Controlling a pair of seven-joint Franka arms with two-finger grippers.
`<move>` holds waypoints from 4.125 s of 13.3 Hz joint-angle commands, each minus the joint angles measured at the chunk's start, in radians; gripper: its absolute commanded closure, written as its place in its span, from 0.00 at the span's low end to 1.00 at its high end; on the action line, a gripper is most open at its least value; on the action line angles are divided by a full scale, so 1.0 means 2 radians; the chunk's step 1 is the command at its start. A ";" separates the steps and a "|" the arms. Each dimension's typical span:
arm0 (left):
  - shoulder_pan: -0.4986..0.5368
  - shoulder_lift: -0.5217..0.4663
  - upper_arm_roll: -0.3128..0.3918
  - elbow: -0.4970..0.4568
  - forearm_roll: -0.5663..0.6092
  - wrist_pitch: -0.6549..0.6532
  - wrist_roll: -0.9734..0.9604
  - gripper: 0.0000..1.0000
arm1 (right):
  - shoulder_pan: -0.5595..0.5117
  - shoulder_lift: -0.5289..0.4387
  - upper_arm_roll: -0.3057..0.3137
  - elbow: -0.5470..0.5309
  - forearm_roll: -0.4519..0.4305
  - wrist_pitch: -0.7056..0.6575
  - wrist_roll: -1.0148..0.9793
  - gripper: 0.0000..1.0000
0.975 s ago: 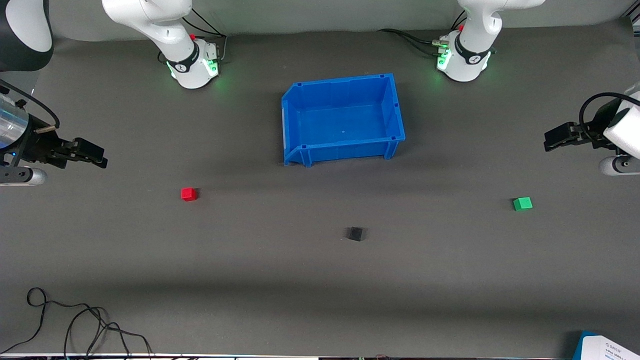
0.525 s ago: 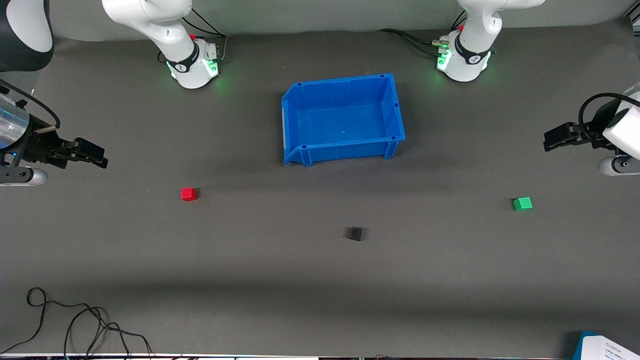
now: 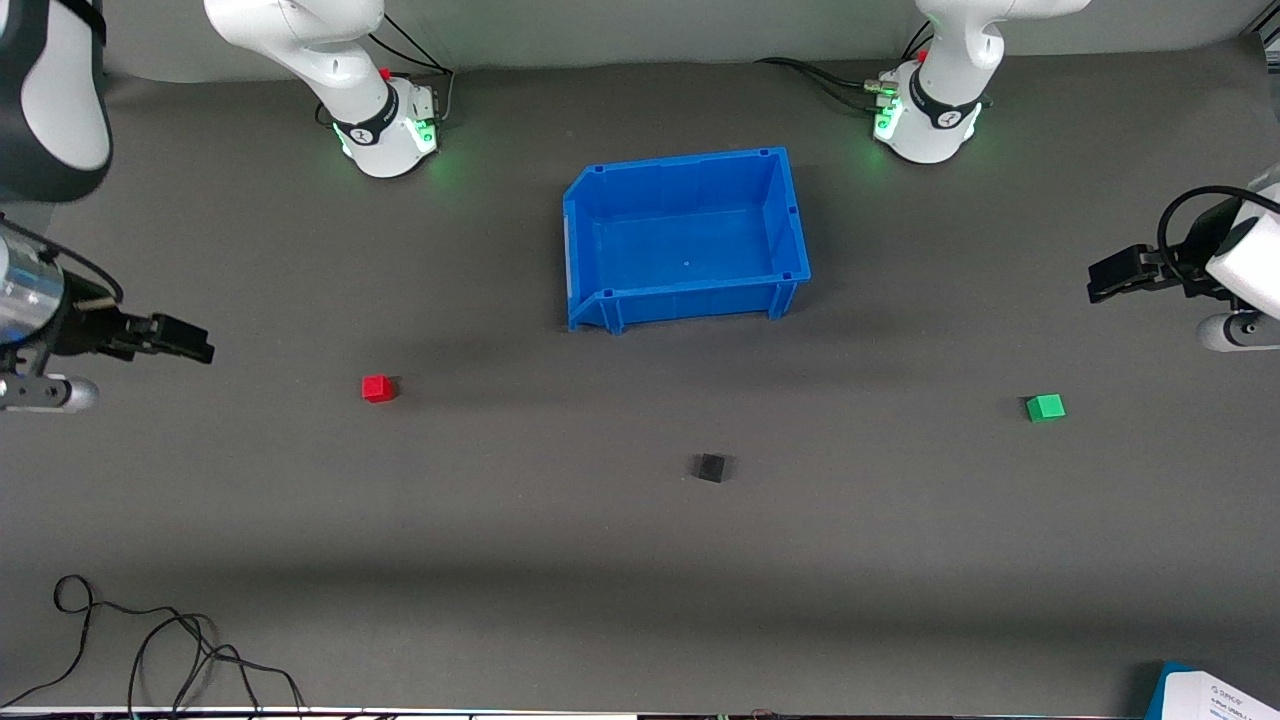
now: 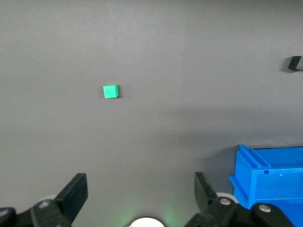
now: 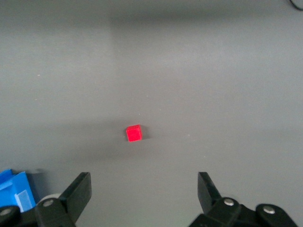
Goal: Attach green and red cubes to black cube
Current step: 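Reach the right gripper down over the red cube, then grasp the red cube with the right gripper while the left gripper reaches the green cube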
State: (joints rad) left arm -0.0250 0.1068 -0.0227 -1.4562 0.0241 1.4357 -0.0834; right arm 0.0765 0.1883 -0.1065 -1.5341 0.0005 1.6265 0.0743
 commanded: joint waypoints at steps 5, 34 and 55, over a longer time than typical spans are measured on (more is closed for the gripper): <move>0.000 -0.007 0.003 -0.007 0.006 0.005 0.007 0.00 | 0.008 0.093 -0.001 -0.021 0.004 -0.003 0.242 0.01; 0.127 0.093 0.029 -0.044 -0.014 0.162 -0.716 0.02 | 0.032 0.159 0.006 -0.265 0.103 0.366 -0.100 0.28; 0.095 0.208 0.029 -0.247 -0.006 0.502 -0.750 0.04 | 0.130 0.183 0.005 -0.094 0.183 0.274 0.410 0.88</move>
State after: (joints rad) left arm 0.1747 0.5444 0.0253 -1.9172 0.0026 2.4140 -1.5582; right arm 0.2924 0.5049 -0.0856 -1.8201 0.3577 2.2124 0.7136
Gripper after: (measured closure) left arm 0.031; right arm 0.604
